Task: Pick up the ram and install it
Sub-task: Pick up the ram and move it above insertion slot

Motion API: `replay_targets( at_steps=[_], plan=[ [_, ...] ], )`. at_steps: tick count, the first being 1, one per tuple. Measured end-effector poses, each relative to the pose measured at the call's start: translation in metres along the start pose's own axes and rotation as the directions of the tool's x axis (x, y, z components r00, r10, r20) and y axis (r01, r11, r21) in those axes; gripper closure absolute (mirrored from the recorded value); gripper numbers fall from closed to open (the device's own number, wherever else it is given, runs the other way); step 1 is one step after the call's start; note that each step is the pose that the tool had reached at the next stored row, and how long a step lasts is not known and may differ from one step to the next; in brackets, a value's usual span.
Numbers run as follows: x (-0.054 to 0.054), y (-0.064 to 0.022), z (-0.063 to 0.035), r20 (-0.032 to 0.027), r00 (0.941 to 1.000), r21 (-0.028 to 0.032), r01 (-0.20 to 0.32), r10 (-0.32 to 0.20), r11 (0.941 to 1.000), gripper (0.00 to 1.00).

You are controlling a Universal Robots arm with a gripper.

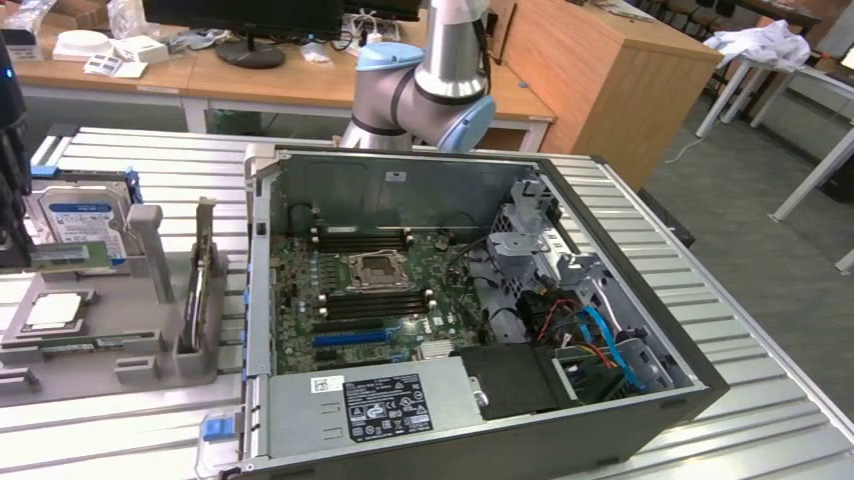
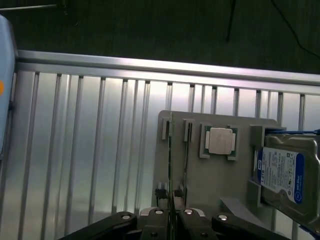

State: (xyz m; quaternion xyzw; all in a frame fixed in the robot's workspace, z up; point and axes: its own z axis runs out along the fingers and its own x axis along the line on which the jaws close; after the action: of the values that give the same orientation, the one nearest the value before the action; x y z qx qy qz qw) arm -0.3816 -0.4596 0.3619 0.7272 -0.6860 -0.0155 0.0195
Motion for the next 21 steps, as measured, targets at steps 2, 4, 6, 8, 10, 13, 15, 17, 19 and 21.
replay_targets(
  at_steps=[2,4,6,8,10,13,15,17,19,21],
  plan=[
    [0.000,0.0002,-0.0039,-0.0001,1.0000,0.0001,0.000,0.000,1.0000,0.86],
    [0.000,0.0003,-0.0063,-0.0002,1.0000,0.0000,0.000,0.000,1.0000,0.86],
    [0.000,0.0003,-0.0063,-0.0001,1.0000,0.0002,0.000,0.000,1.0000,0.86],
    [0.000,0.0003,-0.0064,-0.0002,1.0000,0.0002,0.000,0.000,1.0000,0.86],
    [0.000,0.0003,-0.0065,-0.0003,1.0000,0.0001,0.000,0.000,1.0000,0.86],
    [0.000,-0.0003,-0.0068,-0.0006,1.0000,-0.0003,0.000,0.000,1.0000,0.86],
    [0.000,-0.0023,-0.0066,-0.0003,1.0000,0.0001,0.000,0.000,1.0000,0.86],
    [0.000,-0.0062,-0.0068,-0.0003,1.0000,0.0001,0.000,0.000,1.0000,0.86],
    [0.000,-0.0117,-0.0071,-0.0003,1.0000,0.0001,0.000,0.000,1.0000,0.86],
    [0.001,-0.0180,-0.0074,-0.0003,1.0000,0.0000,0.000,0.000,1.0000,0.86]
  ],
)
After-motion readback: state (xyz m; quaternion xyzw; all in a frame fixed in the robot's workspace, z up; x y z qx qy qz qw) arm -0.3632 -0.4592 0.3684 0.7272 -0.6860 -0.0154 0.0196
